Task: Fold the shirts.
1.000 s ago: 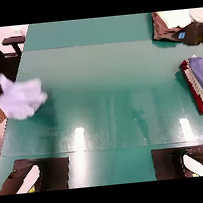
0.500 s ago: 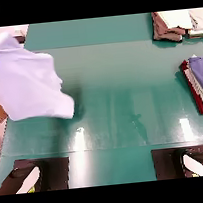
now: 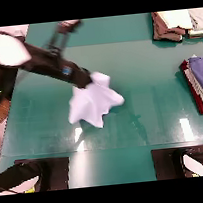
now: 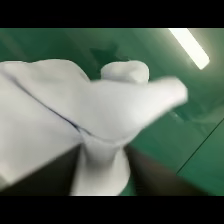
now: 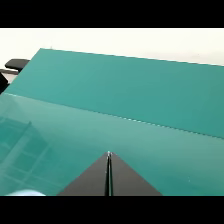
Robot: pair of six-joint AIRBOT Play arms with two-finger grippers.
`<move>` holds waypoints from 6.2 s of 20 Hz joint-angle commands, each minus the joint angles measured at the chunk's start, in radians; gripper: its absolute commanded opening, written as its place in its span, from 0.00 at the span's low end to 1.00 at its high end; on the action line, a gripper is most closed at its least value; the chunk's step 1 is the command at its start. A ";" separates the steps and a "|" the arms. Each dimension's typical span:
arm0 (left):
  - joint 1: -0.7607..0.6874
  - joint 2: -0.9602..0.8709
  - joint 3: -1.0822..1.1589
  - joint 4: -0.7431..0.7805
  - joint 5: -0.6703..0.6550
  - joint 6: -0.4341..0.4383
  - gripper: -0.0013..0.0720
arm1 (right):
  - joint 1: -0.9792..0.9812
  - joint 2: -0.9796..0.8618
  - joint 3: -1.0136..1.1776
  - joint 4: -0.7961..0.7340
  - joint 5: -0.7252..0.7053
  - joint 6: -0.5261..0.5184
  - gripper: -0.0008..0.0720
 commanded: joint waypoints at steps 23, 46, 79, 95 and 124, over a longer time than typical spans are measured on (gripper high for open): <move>0.333 0.153 -0.970 -0.376 0.357 0.087 0.65 | 0.002 -0.027 0.000 0.003 0.105 0.000 0.04; 0.595 0.153 -0.445 -0.053 0.162 0.078 0.05 | 0.317 -0.543 -0.001 0.004 0.227 0.000 0.20; 0.595 0.470 0.223 -0.222 0.125 0.078 0.05 | 0.407 -0.155 0.299 -0.269 0.341 0.166 0.03; 0.595 0.141 -0.166 0.013 -0.037 0.086 0.05 | 0.733 -0.048 -0.596 -0.260 0.064 0.351 0.16; 0.595 0.133 -0.171 0.066 -0.034 0.078 0.05 | 0.491 -0.863 0.047 -0.202 0.211 -0.096 0.36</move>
